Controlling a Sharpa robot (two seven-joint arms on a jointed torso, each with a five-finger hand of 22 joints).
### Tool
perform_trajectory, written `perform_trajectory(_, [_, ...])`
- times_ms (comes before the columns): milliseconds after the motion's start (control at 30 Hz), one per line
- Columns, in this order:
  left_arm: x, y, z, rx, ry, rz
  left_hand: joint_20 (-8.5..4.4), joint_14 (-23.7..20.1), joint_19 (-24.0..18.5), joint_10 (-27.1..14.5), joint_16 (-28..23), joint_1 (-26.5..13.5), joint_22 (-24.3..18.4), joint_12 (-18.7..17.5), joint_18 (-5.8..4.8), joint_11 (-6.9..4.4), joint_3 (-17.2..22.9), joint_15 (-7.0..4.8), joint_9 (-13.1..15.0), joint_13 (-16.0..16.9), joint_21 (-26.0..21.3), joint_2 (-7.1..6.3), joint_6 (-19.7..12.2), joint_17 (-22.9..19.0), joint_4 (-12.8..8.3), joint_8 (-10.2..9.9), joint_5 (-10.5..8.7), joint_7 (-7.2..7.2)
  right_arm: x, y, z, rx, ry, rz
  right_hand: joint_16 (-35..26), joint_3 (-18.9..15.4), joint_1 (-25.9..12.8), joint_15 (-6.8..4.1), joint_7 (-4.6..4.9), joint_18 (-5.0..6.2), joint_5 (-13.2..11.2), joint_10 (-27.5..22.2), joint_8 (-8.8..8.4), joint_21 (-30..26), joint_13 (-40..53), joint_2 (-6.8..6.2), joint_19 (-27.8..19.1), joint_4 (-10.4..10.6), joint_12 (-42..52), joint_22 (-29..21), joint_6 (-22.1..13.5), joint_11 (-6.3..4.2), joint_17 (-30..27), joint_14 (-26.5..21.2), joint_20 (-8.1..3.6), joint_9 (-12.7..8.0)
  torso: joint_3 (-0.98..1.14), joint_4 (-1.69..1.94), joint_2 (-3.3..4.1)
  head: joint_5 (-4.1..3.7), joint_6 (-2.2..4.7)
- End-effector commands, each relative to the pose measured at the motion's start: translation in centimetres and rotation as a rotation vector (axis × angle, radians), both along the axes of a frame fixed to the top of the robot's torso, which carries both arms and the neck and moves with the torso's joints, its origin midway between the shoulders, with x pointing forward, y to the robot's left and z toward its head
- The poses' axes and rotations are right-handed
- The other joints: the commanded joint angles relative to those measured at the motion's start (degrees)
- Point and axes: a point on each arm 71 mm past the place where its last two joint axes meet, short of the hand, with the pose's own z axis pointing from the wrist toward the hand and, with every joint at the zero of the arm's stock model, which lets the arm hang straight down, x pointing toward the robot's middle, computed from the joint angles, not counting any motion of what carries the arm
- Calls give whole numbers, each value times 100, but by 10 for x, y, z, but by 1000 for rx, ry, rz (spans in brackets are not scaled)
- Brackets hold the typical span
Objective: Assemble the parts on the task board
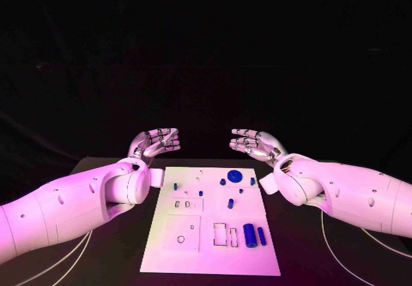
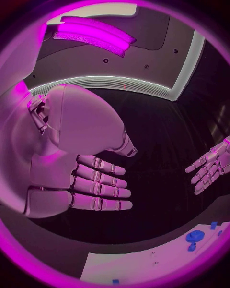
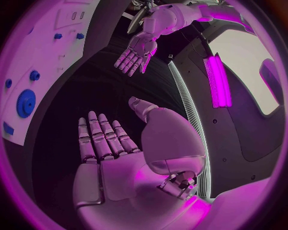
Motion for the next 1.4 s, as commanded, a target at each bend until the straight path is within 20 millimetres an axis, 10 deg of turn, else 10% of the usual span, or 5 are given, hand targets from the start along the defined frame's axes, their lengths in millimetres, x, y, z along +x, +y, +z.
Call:
perform_trajectory(33, [-2,-2,3,-15,-14,-30,-24,141,138,207,59,89,-28,-62,85,-51,72,-46,17,-13,34,-23,109,61,-26,53,-18,297,1,-1,6,-84,-91,32,262,71,271,-163,749,207,2,1437,351,289,59,-93,839,-207,116,78,1129,-129,134,1219,-2,227,-3,8,60,-19,-12])
perform_trajectory(833, [-44,-8,40,-40,-84,-240,-435,1111,1226,987,287,209,-50,-460,86,-275,354,-358,96,-9,362,-353,460,511,-289,183,-26,111,13,4,33,-962,-412,218,1733,378,423,-1279,40,387,106,3643,910,2149,217,-938,4429,-458,33,811,3075,-965,1315,4614,-985,598,-49,132,678,-181,68])
perform_trajectory(933, [-47,-8,43,-47,-85,-245,-441,1127,1242,987,291,202,-51,-476,85,-274,358,-362,97,-11,367,-359,455,523,-290,178,-27,114,14,9,35,-1045,-453,212,2749,364,348,-1361,2,353,158,3513,840,2863,309,-1075,4878,-297,-118,1305,3040,-997,2136,5081,-1119,658,-51,153,748,-195,67])
perform_trajectory(1167, [-50,-7,46,-51,-86,-250,-449,1144,1268,982,293,189,-50,-505,84,-271,362,-363,97,-14,377,-365,443,540,-289,169,-27,120,14,18,35,-1130,-505,205,5934,405,445,-1305,33,-178,222,3214,752,6336,503,-1201,5731,-73,-118,5645,2988,-941,5303,5104,-1096,831,-60,194,867,-230,73])
perform_trajectory(1400, [-51,-6,47,-52,-84,-251,-457,1144,1299,973,285,175,-48,-535,83,-263,367,-361,96,-16,391,-370,429,554,-288,159,-28,131,14,26,33,-1157,-517,218,6627,422,531,-1266,49,-284,228,3120,712,7018,571,-1216,5853,-1,-123,6571,2950,-917,5989,5124,-1023,922,-78,222,954,-259,95])
